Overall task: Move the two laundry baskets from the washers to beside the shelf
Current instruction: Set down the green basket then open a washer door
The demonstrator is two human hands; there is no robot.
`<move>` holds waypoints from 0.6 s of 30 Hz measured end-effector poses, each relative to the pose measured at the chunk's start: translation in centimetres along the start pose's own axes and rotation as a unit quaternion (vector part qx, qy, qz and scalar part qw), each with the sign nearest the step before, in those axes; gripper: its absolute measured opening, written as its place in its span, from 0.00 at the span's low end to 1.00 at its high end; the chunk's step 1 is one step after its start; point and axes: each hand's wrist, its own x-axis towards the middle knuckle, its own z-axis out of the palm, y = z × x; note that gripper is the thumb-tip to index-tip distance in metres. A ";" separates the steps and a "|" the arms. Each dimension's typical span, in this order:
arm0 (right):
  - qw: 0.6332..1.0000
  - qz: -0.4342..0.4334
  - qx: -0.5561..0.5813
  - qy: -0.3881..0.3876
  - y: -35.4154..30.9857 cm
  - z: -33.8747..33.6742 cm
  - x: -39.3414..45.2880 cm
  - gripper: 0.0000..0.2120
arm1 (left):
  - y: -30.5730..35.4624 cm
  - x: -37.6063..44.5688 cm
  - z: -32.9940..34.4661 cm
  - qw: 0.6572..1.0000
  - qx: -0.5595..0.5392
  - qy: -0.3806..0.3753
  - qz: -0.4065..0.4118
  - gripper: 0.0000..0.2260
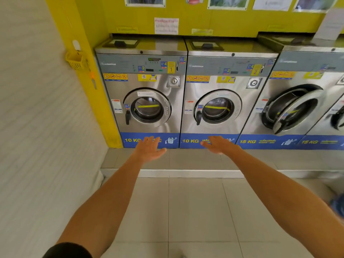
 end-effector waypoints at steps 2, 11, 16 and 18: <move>1.000 -0.008 0.006 -0.005 0.5 -2.1 4.1 0.39 | 0.2 4.4 -1.2 1.000 -0.008 0.009 0.007 0.34; 0.999 -0.027 0.014 -0.034 3.5 -5.9 22.1 0.40 | -1.0 21.8 -2.0 1.000 -0.023 0.002 0.007 0.35; 0.999 -0.015 0.035 -0.036 5.0 -7.0 32.0 0.36 | -2.2 32.5 -2.3 0.999 0.006 -0.027 0.025 0.37; 0.998 -0.007 0.055 -0.033 5.5 -7.7 35.6 0.34 | -2.3 36.8 -3.1 0.999 0.022 -0.024 0.043 0.37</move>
